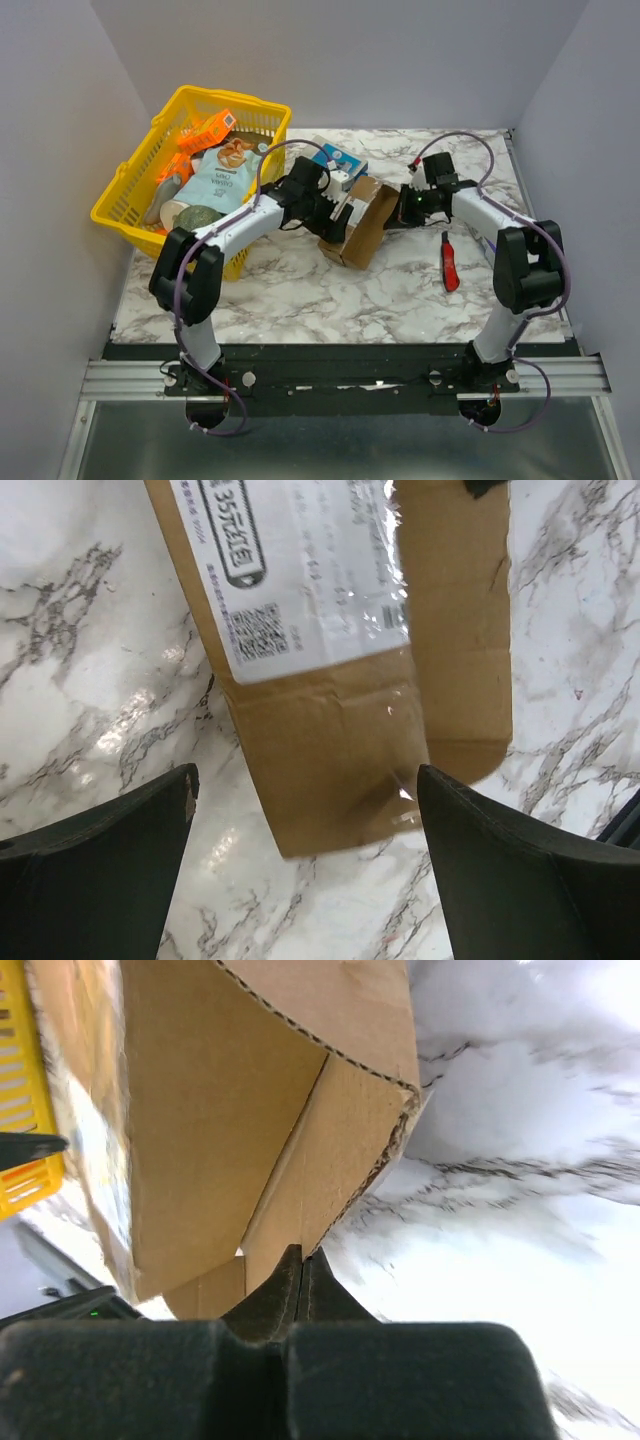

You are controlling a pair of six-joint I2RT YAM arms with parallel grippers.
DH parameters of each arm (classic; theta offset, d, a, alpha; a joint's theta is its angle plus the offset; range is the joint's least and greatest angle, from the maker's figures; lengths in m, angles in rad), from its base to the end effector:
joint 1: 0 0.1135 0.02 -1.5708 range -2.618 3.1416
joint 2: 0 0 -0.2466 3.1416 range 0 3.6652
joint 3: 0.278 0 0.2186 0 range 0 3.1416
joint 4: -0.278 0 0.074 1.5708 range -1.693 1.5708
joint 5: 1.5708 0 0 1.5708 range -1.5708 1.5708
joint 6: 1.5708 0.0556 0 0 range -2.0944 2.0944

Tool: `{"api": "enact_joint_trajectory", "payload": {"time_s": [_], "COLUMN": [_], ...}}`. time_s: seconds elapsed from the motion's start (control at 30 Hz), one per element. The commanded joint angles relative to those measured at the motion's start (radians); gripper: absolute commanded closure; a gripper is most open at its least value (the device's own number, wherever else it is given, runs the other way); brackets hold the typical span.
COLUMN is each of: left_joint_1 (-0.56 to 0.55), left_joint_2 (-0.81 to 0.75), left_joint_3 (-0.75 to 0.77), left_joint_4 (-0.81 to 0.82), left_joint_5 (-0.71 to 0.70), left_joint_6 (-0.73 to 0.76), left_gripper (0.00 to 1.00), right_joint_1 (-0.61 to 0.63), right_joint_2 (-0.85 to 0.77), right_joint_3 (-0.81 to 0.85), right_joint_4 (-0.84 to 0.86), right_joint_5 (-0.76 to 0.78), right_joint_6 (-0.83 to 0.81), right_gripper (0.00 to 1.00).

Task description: Unpack the express box

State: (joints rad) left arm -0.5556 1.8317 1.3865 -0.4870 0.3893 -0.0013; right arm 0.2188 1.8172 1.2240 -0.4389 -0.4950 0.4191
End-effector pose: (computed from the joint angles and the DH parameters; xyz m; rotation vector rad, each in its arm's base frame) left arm 0.3066 -0.2152 0.2147 0.8549 2.3997 -0.7129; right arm 0.3369 0.1020 0.1794 0.0812 2.6592 0.8665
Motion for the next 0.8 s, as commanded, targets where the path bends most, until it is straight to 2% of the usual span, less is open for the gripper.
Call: {"api": "enact_joint_trajectory", "payload": {"time_s": [0.0,0.13,0.2,0.23,0.27,0.33,0.37,0.47,0.57,0.63,0.67,0.7,0.73,0.77], "left_joint_1": [-0.069,-0.09,-0.092,-0.09,-0.092,-0.099,-0.107,-0.124,-0.122,-0.122,-0.124,-0.132,-0.136,-0.142], "left_joint_2": [-0.21,-0.288,-0.284,-0.257,-0.24,-0.183,-0.166,-0.105,-0.042,-0.009,-0.003,-0.002,-0.005,-0.008], "left_joint_3": [-0.041,-0.05,-0.046,-0.032,-0.018,0.009,0.016,0.022,0.032,0.031,0.026,0.02,0.007,-0.003], "left_joint_4": [0.171,0.297,0.338,0.341,0.315,0.318,0.321,0.318,0.274,0.255,0.245,0.255,0.266,0.296], "left_joint_5": [-0.176,-0.12,0.065,0.151,0.286,0.377,0.4,0.413,0.419,0.376,0.328,0.268,0.131,0.078], "left_joint_6": [0.03,0.03,0.046,0.105,0.122,0.112,0.115,0.139,0.167,0.21,0.225,0.218,0.213,0.212], "left_gripper": [0.01,0.02,0.08,0.11,0.22,0.32,0.43,0.59,0.63,0.58,0.43,0.35,0.27,0.02], "right_joint_1": [-0.016,-0.018,-0.018,-0.019,-0.019,-0.018,-0.018,-0.018,-0.021,-0.024,-0.025,-0.029,-0.041,-0.047], "right_joint_2": [-0.142,-0.203,-0.219,-0.223,-0.229,-0.249,-0.256,-0.285,-0.312,-0.325,-0.334,-0.337,-0.343,-0.348], "right_joint_3": [0.083,0.118,0.127,0.129,0.131,0.132,0.129,0.105,0.092,0.107,0.115,0.132,0.137,0.14], "right_joint_4": [-0.15,-0.257,-0.303,-0.313,-0.322,-0.345,-0.346,-0.348,-0.359,-0.397,-0.412,-0.446,-0.458,-0.468], "right_joint_5": [0.094,0.11,0.122,0.124,0.128,0.125,0.113,0.081,0.079,0.078,0.078,0.073,0.066,0.059], "right_joint_6": [-0.134,-0.198,-0.216,-0.241,-0.244,-0.241,-0.244,-0.25,-0.29,-0.347,-0.365,-0.379,-0.397,-0.401], "right_gripper": [1.0,0.99,1.0,1.0,0.99,1.0,1.0,1.0,0.99,1.0,1.0,1.0,1.0,1.0]}}
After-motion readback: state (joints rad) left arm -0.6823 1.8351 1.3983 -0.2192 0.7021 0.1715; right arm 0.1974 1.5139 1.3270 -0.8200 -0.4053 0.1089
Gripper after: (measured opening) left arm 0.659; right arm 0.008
